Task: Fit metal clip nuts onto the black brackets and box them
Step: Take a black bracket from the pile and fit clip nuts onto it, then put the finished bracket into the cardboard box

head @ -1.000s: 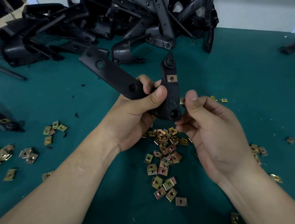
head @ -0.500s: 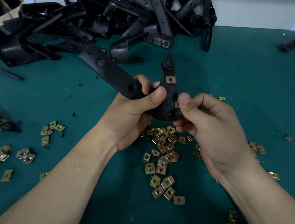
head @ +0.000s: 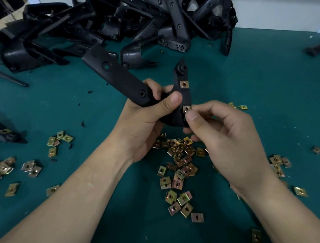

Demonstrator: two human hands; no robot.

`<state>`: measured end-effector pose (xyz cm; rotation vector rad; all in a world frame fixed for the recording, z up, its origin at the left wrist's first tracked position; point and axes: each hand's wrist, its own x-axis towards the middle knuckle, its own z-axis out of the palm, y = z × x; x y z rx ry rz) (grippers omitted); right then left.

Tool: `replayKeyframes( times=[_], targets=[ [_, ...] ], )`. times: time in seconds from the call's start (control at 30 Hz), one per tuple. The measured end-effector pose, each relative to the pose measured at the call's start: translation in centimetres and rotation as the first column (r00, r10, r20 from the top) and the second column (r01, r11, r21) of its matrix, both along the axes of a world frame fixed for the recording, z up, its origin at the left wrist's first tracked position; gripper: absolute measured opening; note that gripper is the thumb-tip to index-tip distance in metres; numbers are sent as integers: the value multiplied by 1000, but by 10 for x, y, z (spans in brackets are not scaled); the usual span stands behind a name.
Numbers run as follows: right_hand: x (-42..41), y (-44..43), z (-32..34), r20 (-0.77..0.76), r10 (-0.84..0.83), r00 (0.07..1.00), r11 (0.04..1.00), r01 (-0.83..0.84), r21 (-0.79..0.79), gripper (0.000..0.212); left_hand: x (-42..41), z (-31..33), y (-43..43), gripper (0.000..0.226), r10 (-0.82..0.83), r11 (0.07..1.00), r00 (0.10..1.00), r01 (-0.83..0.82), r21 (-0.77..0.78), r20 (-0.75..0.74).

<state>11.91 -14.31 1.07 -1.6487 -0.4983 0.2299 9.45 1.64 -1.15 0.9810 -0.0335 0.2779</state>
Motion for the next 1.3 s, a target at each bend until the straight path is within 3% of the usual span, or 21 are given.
replayKeyframes(
  times=[0.13,0.3,0.37,0.47,0.6,0.7,0.77,0.87,1.0,1.1,1.2,1.3],
  targets=[
    [12,-11,13,0,18,1000,995,-18,-98,17,-1,1,-8,26,13,1000,1000,-13,-19,19],
    [22,-23,31,-94,47,994,999,-44,31,26,-8,8,-24,16,-54,999,998,54,9,33],
    [23,-25,39,-72,68,995,998,-67,16,20,-9,15,-26,30,-31,999,998,30,27,45],
    [25,-37,56,17,43,999,999,-43,14,17,-13,26,-28,46,161,983,986,-163,82,31],
    [10,-73,75,85,-45,995,998,41,46,22,-27,40,-48,57,384,874,908,-416,251,165],
    [-17,-120,80,114,-196,974,980,190,62,22,-31,51,-87,87,376,831,891,-446,333,254],
    [-44,-162,81,149,-309,939,951,306,43,25,-36,55,-124,86,241,873,940,-320,369,243],
    [-100,-236,80,182,-533,826,842,539,19,32,-49,61,-194,75,22,933,983,-87,350,185],
    [-177,-326,69,149,-818,555,557,830,-32,29,-72,60,-300,53,-224,922,968,172,348,115],
    [-227,-373,56,212,-894,395,366,916,-163,33,-88,45,-362,50,-423,816,906,370,444,22],
    [-267,-406,35,283,-915,288,174,913,-368,31,-102,19,-401,50,-562,641,821,507,577,-98],
    [-289,-423,13,248,-926,286,129,853,-505,30,-106,-12,-420,49,-625,452,732,622,639,-271]
  ],
)
